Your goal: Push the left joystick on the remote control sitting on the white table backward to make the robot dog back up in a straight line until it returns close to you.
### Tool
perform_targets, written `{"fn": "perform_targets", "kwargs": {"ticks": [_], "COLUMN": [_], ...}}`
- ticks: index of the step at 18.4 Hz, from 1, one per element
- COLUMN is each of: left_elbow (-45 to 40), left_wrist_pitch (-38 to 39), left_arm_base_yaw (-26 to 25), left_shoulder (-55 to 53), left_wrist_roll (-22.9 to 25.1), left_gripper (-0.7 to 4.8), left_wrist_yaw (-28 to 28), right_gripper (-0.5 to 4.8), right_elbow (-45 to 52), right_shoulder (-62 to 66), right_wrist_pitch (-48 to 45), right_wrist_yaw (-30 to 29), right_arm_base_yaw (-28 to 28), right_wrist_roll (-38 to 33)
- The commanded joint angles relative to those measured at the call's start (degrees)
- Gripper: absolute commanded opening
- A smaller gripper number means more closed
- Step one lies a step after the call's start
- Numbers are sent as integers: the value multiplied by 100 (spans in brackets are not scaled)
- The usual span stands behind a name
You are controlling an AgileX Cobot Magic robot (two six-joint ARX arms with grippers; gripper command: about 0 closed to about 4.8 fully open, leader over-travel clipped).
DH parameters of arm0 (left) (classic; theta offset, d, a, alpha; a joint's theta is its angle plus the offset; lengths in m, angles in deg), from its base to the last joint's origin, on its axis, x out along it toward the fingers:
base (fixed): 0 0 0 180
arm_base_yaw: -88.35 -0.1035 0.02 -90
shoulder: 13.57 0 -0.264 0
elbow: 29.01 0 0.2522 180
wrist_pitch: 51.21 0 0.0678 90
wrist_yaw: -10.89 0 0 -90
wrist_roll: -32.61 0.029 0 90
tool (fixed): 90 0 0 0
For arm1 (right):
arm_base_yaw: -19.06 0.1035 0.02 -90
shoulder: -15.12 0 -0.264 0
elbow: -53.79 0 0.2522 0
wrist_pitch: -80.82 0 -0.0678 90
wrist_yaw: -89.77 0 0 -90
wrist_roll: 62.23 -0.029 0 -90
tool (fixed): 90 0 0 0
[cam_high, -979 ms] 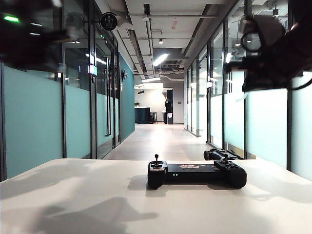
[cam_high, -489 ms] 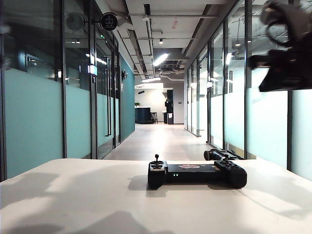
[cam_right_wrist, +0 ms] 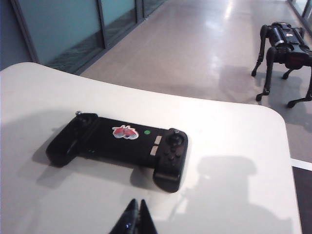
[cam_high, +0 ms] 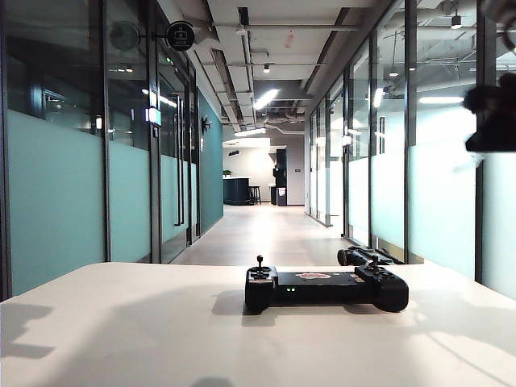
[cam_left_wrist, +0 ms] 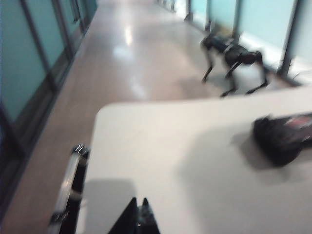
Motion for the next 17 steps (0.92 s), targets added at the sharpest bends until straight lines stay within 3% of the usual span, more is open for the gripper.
{"fn": "perform_targets", "kwargs": {"ticks": [1,12,17], "left_elbow": [-26,-26,-26], "left_wrist_pitch": [83,498,498], "left_arm_base_yaw": [4,4,4], "left_shoulder": [13,13,13], "left_wrist_roll": [-31,-24,-24], "left_gripper": [-5,-5,-5], "left_wrist_yaw": [85,39,39], "right_gripper": [-6,-6,-6], "right_elbow": [116,632,649], "right_shoulder": [-157,-350,-815], "right_wrist_pitch": [-127,-474,114], "right_wrist_yaw": [-52,-92,-160], "right_arm_base_yaw": [-2,2,-2], "right_wrist_roll": [37,173,168]}}
